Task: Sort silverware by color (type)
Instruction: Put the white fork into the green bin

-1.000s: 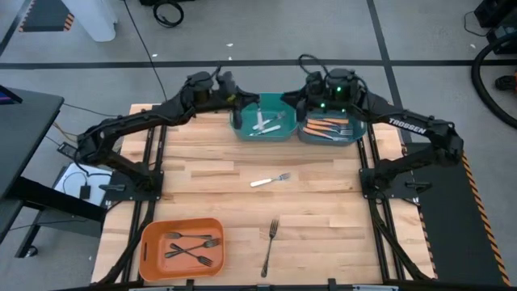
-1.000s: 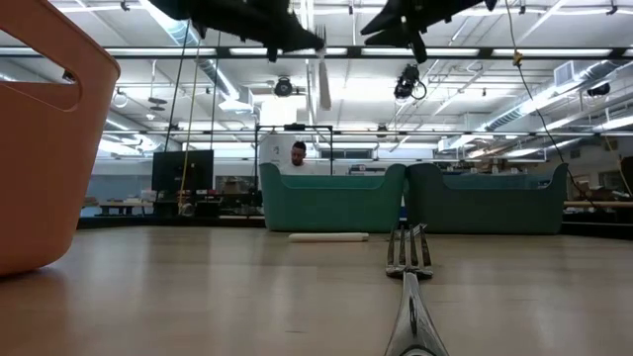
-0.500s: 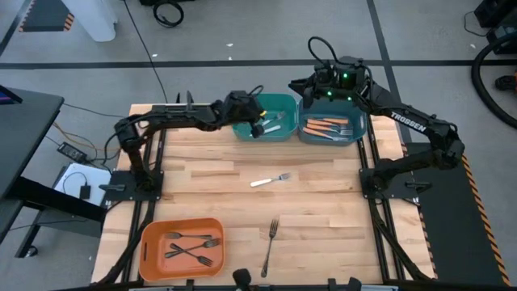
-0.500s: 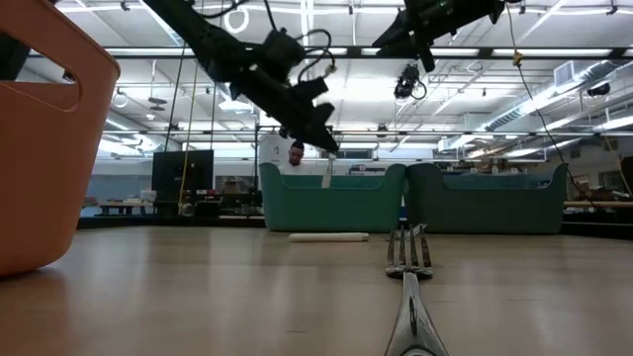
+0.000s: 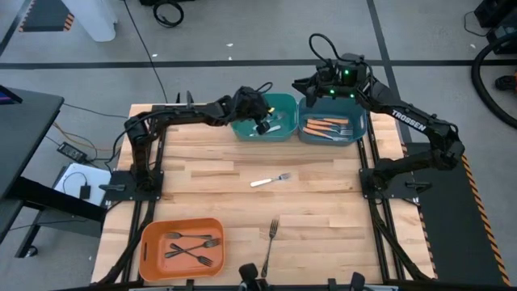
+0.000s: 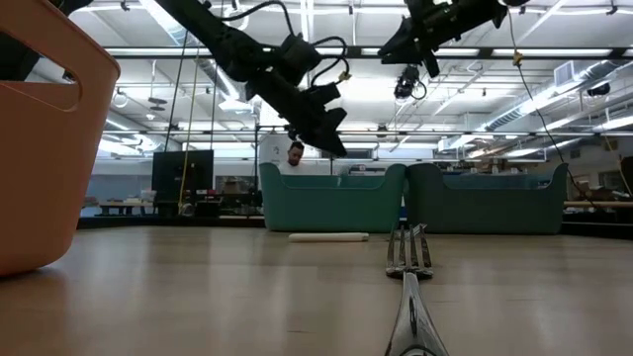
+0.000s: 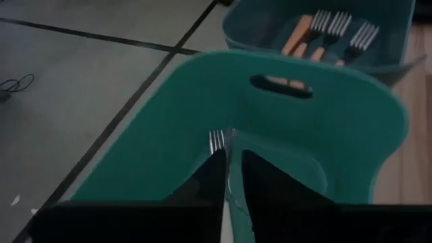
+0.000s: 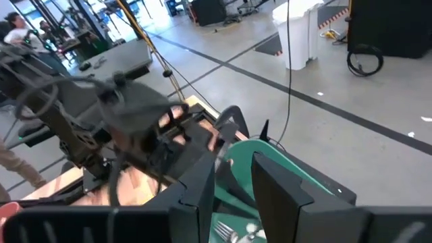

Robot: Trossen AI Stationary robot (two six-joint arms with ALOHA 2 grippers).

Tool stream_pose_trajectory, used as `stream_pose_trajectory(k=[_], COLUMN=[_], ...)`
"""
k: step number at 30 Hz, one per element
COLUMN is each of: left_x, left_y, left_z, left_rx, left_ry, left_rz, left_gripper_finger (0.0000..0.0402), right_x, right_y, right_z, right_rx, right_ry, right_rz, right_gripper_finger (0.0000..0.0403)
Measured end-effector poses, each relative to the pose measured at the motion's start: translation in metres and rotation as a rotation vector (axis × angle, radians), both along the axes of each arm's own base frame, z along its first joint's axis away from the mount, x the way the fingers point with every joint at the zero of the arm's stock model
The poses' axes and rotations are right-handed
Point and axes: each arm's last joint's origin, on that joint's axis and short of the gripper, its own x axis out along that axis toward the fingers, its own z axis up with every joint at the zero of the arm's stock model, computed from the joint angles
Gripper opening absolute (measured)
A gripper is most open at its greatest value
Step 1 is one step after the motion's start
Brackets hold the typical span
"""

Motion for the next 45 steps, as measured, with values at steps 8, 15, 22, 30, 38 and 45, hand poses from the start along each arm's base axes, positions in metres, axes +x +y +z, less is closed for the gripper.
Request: stream_pose_trajectory(k=[8,15,22,30,38,45], left_x=[0.007,0.009,0.025,0.049,0.076,0.084], left_y=[0.006,-0.022,-0.073,-0.124,-0.162,-0.174], left_z=[0.055,0.096,0.078,0.059,-0.002,-0.035], left_rx=[-0.049,-0.156,-0.239,-0.302,-0.372,-0.386], left_ry=[-0.005,0.135,0.26,0.273,0.402,0.467], left_rz=[0.034,-0.114,-0.227,-0.275,-0.296,-0.226], left_gripper_finger=[0.0094,0.0095,0.0095,0.0095,0.0095,0.0096], right_x=[-0.001,-0.002,0.002,0.0,-0.001,0.001], right_y=[-0.001,-0.001,0.007,0.042,0.079,0.106], right_z=[-0.002,-0.004,-0.005,0.013,0.025,0.024], right_rx=[-0.004,-0.02,0.0,0.043,0.135,0.19], right_ry=[0.022,0.051,0.059,-0.029,-0.09,-0.06], right_rz=[-0.001,0.009,0.047,0.139,0.243,0.346], right_gripper_finger=[0.0106,0.0106,0.0106,0.0106,0.0105,0.0104])
